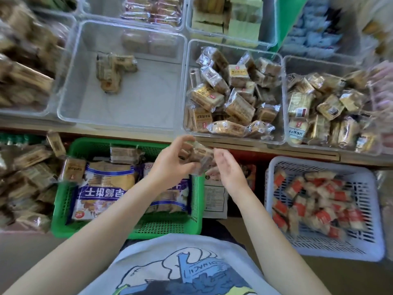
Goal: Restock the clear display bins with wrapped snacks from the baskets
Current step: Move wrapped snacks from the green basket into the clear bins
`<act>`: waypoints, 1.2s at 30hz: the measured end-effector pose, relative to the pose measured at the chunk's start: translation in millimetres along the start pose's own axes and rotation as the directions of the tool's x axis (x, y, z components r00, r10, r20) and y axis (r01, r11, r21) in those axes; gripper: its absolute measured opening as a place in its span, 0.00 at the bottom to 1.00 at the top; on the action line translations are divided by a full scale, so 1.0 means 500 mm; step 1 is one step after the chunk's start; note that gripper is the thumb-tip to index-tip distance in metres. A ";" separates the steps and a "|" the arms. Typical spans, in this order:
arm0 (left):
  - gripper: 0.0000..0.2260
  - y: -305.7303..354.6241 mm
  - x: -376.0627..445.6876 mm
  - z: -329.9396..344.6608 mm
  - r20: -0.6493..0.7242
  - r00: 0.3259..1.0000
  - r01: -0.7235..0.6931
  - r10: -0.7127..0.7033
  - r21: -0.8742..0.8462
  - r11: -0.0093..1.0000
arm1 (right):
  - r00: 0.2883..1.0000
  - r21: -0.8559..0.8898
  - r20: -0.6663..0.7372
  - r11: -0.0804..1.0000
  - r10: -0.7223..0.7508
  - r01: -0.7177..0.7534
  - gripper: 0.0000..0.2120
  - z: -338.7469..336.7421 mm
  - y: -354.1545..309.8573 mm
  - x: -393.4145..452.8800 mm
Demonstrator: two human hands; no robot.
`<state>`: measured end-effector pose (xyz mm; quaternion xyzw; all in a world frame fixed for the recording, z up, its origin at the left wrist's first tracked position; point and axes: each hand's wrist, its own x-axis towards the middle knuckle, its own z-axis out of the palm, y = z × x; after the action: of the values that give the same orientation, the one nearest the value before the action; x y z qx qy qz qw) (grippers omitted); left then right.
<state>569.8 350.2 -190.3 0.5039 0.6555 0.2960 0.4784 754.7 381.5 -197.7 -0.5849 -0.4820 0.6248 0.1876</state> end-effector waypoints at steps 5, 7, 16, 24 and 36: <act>0.25 0.106 0.063 -0.019 -0.048 0.983 -0.181 0.179 -0.047 0.982 | 0.991 0.053 0.063 0.992 -0.116 0.112 0.20 -0.064 -0.097 0.022; 0.21 0.128 0.096 -0.017 -0.176 0.951 -0.253 0.255 0.037 0.967 | 0.989 0.010 -0.032 0.989 -0.146 0.146 0.18 -0.101 -0.129 0.039; 0.39 0.065 0.265 -0.005 -0.244 0.964 0.039 0.105 0.520 0.853 | 0.834 -0.385 -0.372 0.885 -0.407 0.260 0.11 -0.242 -0.294 0.200; 0.37 0.056 0.269 0.004 -0.255 0.964 0.082 0.076 0.556 0.827 | 0.822 -0.688 -0.230 0.685 -0.520 0.240 0.12 -0.198 -0.348 0.411; 0.35 0.051 0.274 0.005 -0.241 0.968 0.088 0.073 0.593 0.800 | 0.889 -0.972 -0.076 0.234 -0.452 0.035 0.14 -0.180 -0.353 0.491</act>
<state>577.3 487.4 -214.0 0.5849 0.7725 0.1330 0.2086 718.4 693.9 -174.2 -0.5923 -0.8033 0.0587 -0.0229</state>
